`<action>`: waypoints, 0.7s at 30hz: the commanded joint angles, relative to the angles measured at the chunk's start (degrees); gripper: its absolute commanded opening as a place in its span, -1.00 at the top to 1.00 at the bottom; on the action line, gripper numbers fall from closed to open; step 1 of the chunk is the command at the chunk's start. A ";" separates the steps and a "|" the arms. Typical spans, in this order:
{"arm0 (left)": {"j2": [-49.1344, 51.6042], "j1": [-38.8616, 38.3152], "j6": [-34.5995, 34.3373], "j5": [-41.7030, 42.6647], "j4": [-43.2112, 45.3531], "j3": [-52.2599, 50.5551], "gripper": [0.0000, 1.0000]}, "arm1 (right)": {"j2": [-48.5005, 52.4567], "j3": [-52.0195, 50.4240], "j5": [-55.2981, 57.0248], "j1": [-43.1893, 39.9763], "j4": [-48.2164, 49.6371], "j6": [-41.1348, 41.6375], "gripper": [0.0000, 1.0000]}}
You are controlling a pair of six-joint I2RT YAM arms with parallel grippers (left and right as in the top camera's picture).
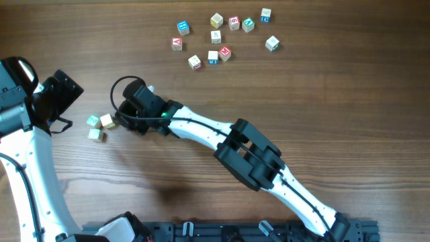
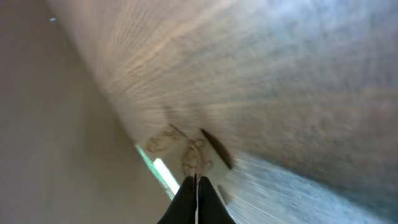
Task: Form a circle
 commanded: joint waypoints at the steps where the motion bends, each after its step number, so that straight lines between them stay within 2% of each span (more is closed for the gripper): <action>1: -1.07 0.07 0.28 -1.18 0.24 -0.09 -0.90 | 1.25 0.07 -1.62 -2.45 3.80 -5.07 0.91; 6: -1.07 0.04 0.35 0.98 1.09 -0.09 -0.98 | -0.46 0.07 -1.40 -7.37 -1.16 -9.75 0.90; 7: -1.05 0.04 0.72 0.96 1.09 -0.09 -0.99 | -0.79 0.07 -1.42 -8.26 -1.84 -11.76 0.80; 9: -0.74 -0.07 3.63 2.21 -1.01 -0.11 -0.99 | -1.84 0.07 -2.10 -10.93 -2.82 -17.62 0.34; 10: -0.52 -0.24 5.79 4.02 -2.99 -0.17 -0.99 | -2.36 0.07 -2.56 -12.11 -3.63 -20.02 0.04; 11: -0.52 -0.63 7.54 5.64 -5.07 -0.37 -0.99 | -3.02 0.07 -2.71 -13.16 -5.29 -22.51 -0.10; 12: -0.55 -1.42 9.22 6.12 -7.98 -0.66 -0.93 | -3.89 0.07 -2.64 -14.36 -7.87 -26.29 -0.36; 15: -0.66 -3.74 13.11 6.49 -11.41 -1.86 -0.89 | -5.07 0.07 -2.36 -15.82 -13.20 -32.11 -0.93; 17: -0.72 -6.86 18.95 10.84 -13.29 -2.29 -1.00 | -5.79 0.07 -0.11 -16.76 -19.30 -37.29 -0.99; 19: -1.81 -9.90 24.55 16.17 -12.28 -2.27 -1.00 | -6.23 0.07 2.64 -17.70 -25.40 -41.42 -1.00; 21: -2.60 -11.85 25.99 16.15 -10.49 -2.27 -1.00 | -6.56 0.07 3.43 -18.38 -29.68 -45.33 -0.99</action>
